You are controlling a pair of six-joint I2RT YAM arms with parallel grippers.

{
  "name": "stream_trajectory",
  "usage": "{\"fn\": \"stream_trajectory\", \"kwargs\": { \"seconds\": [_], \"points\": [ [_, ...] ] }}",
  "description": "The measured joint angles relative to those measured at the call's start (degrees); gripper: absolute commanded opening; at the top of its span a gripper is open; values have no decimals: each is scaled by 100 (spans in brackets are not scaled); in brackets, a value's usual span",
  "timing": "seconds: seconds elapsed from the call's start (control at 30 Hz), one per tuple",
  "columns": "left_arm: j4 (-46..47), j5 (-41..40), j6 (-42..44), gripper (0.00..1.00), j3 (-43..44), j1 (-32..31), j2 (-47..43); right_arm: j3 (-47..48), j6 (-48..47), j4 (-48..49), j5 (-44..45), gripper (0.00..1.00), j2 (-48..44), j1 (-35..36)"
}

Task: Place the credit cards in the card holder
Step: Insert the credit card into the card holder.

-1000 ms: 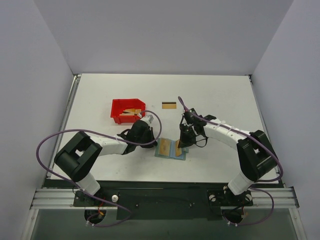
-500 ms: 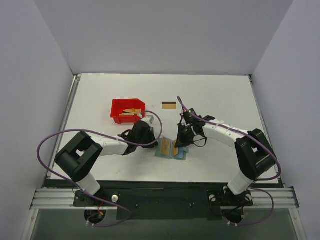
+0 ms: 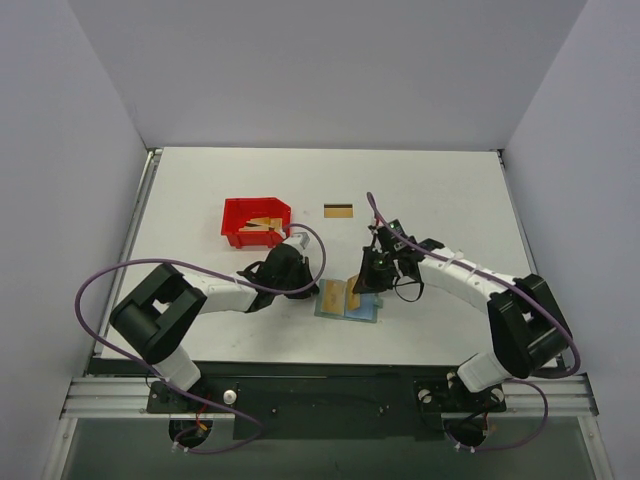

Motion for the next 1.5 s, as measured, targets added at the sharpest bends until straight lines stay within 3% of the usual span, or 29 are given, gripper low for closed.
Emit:
{"fn": "stream_trajectory", "kwargs": {
  "seconds": [0.9,1.5],
  "points": [
    [-37,-7,-39,0,-35,-24,-44,-470,-48,-627,289,0,-555,-374],
    [-85,-4,-39,0,-33,-28,-61,-387,-9,-404,-238,0,203,-520]
  ]
}}
